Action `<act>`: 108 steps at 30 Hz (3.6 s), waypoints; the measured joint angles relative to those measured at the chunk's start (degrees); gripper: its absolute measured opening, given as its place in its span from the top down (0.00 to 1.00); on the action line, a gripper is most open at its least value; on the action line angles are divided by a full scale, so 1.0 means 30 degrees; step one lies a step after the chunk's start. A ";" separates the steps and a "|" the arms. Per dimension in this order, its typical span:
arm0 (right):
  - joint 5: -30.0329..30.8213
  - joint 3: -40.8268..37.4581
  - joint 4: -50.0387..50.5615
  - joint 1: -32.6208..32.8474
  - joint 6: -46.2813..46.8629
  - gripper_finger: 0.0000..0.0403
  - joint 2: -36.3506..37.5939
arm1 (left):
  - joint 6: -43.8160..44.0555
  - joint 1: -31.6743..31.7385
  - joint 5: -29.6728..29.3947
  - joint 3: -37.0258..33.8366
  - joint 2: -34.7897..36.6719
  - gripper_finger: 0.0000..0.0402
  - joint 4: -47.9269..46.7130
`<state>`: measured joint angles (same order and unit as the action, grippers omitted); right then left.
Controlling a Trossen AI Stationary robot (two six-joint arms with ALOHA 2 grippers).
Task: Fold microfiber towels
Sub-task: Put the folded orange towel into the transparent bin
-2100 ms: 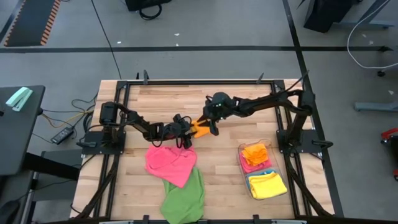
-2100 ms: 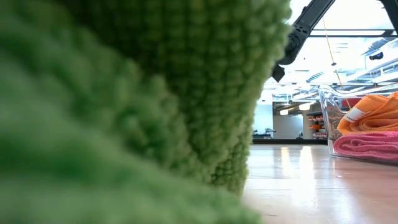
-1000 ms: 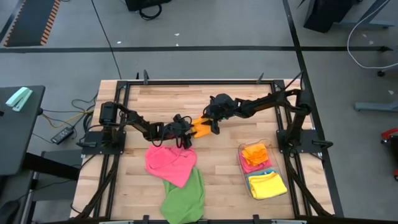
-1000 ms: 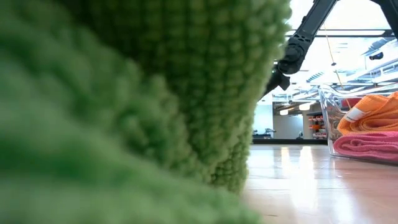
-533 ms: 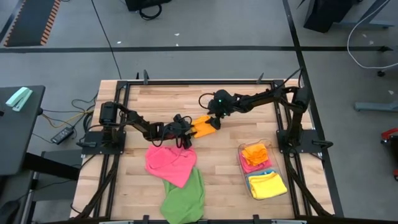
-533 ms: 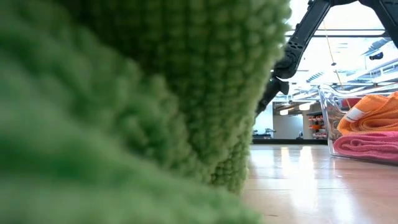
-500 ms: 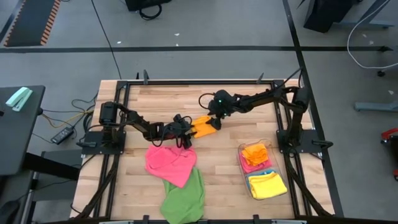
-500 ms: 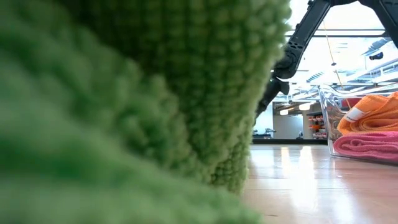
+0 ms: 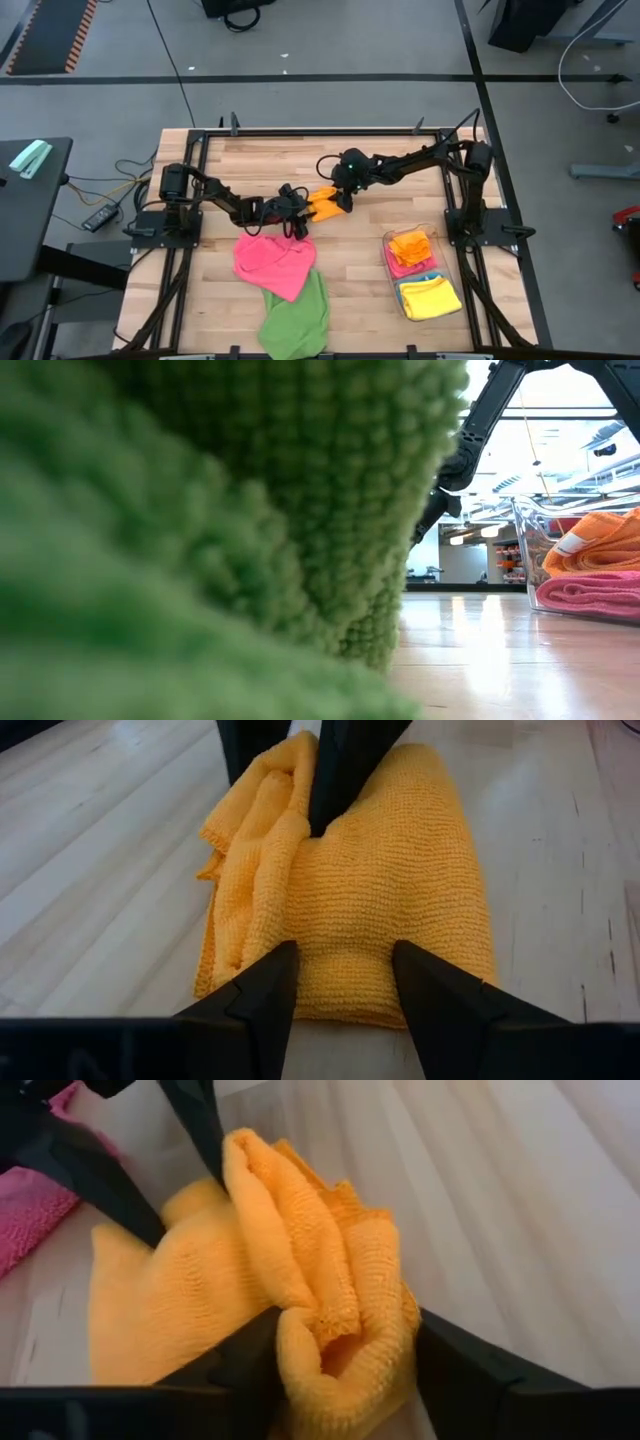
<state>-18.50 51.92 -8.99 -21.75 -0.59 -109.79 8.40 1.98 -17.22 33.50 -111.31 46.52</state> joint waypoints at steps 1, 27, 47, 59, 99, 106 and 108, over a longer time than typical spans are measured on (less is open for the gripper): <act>-0.0013 0.0000 0.0004 0.0094 -0.0011 0.50 -0.0010 | -0.0002 0.0000 -0.0006 0.0000 0.0000 0.56 0.0000; -0.6757 -0.0109 0.3790 -0.1189 -0.0232 0.94 0.3265 | -0.0758 -0.0717 0.0070 -0.0051 0.3286 0.59 -0.4863; -1.1726 -0.0066 0.5574 -0.1627 0.2692 0.94 0.4347 | -0.1027 -0.0736 -0.0028 -0.0027 0.3286 0.58 -0.4727; -1.4267 -0.0058 0.8215 0.0193 0.4506 0.94 0.6343 | -0.1537 -0.0743 -0.0028 -0.0022 0.3315 0.59 -0.4714; 0.4153 -0.3274 1.2140 1.9178 1.9420 0.91 1.8777 | -0.1559 -0.1078 0.0016 0.0000 0.3315 0.60 -0.4504; 0.8721 -0.4268 1.2182 2.2857 2.1406 0.90 2.0400 | -0.1537 -0.1077 0.0016 0.0000 0.3315 0.61 -0.4504; 0.9057 -0.4663 1.2194 2.3723 2.2174 0.90 2.0735 | -0.1533 -0.1078 0.0016 0.0000 0.3315 0.60 -0.4510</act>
<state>8.67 37.93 27.59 49.42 65.93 -47.59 3.81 -1.26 -17.17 33.50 -101.36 32.99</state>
